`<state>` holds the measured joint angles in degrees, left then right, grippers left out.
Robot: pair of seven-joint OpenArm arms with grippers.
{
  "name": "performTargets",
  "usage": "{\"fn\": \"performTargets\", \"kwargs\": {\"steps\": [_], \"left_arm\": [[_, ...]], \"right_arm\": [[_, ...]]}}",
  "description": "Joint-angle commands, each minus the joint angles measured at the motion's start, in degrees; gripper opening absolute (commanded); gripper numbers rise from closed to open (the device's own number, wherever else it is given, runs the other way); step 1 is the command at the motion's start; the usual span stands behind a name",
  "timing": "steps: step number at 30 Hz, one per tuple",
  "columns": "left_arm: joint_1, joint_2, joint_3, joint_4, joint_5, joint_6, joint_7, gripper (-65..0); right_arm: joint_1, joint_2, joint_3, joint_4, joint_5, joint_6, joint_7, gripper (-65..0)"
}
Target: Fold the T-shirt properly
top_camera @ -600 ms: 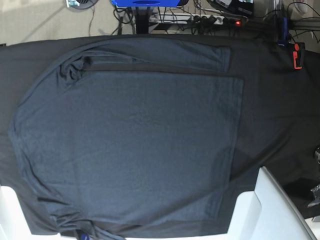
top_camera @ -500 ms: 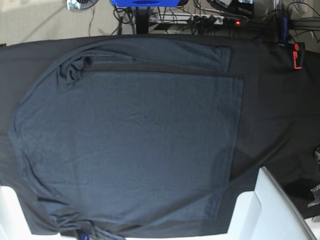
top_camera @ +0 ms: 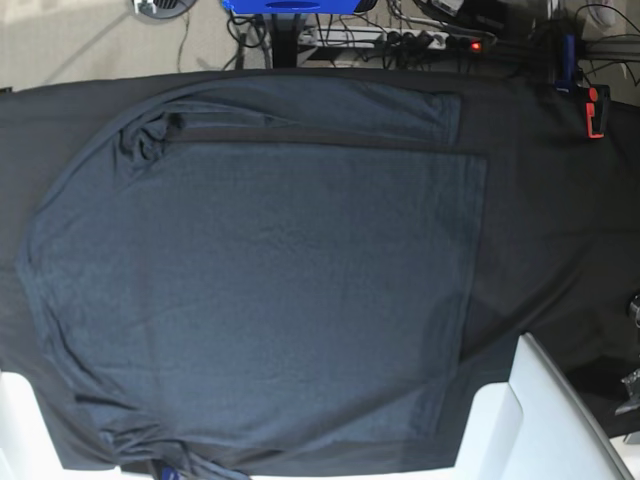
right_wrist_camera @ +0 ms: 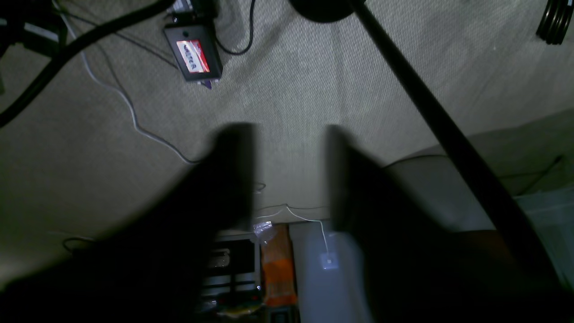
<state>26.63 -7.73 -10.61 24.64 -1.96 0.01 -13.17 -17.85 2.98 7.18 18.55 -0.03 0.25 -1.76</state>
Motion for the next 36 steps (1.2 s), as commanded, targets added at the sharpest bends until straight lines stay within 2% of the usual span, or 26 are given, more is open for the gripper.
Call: {"fn": "performTargets", "kwargs": {"steps": [1, 4, 9, 14, 17, 20, 23, 25, 27, 29, 30, 31, 33, 34, 36], "left_arm": [[3.39, -0.49, 0.02, 3.27, -0.20, 0.30, -1.03, -65.0], [8.22, -0.49, -0.07, 11.53, -0.20, 0.30, -2.61, -65.0], [13.59, -0.58, -0.07, 21.91, -0.29, 0.30, -2.79, -65.0], [19.57, -0.49, -0.42, 34.57, -0.81, 0.30, -2.61, -65.0], [23.96, -0.49, -0.60, 44.50, -0.90, 0.30, -2.44, -65.0], [27.65, -0.23, -0.69, 55.75, -0.99, 0.30, -2.35, -65.0], [28.88, -0.05, -0.60, 63.40, -0.99, 0.30, -2.08, -65.0], [28.44, -0.05, -0.60, 67.71, -1.52, 0.30, 1.43, -65.0], [26.95, -0.23, -0.69, 72.02, -5.21, 0.30, 7.94, -65.0], [25.54, -1.11, -0.77, 75.53, -11.45, 0.30, 14.44, -65.0], [24.93, -1.81, -0.77, 76.50, -13.91, 0.30, 16.47, -63.4], [24.31, -2.43, -0.77, 76.94, -16.37, 0.30, 17.78, -55.9], [22.99, -3.92, -0.77, 76.85, -21.56, 0.30, 19.10, -42.8], [22.03, -4.63, -0.77, 76.67, -23.49, 0.30, 19.19, -39.5], [20.80, -5.59, -0.77, 75.62, -26.40, 0.30, 19.19, -37.5]], "right_arm": [[-2.33, 0.49, 0.07, 2.42, -0.01, -0.21, -0.13, -65.0], [-7.25, 0.49, -0.02, 9.45, -0.10, -0.30, -0.13, -62.4], [-16.13, 0.23, 0.07, 22.55, -0.01, -0.38, -0.31, -62.3], [-27.82, -1.27, 0.34, 48.40, 0.16, -0.38, -6.46, -64.7], [-33.71, -1.27, 0.42, 64.14, 0.16, -0.38, -7.16, -64.5], [-36.53, -1.27, 0.42, 77.15, 0.16, -0.38, -7.16, -64.2], [-36.44, -1.36, 0.51, 84.97, 1.75, -0.38, -7.16, -63.5], [-36.00, -1.36, 0.51, 89.10, 7.55, -0.38, -7.25, -56.9], [-35.21, -1.09, 0.51, 92.09, 14.76, -0.47, -7.25, -42.6], [-34.24, 0.40, 0.34, 93.32, 20.65, -0.47, -7.25, -23.9], [-33.89, 0.93, 0.25, 93.41, 22.67, -0.30, -7.25, -17.1], [-33.54, 1.63, 0.07, 93.41, 24.52, -0.30, -7.25, -11.6], [-32.75, 2.60, -0.02, 93.32, 29.35, -0.21, -7.25, -7.4], [-32.22, 3.13, -0.02, 93.23, 32.16, -0.12, -7.25, -7.4], [-31.34, 4.80, 0.07, 92.97, 36.56, -0.12, -7.25, -7.4]]}}
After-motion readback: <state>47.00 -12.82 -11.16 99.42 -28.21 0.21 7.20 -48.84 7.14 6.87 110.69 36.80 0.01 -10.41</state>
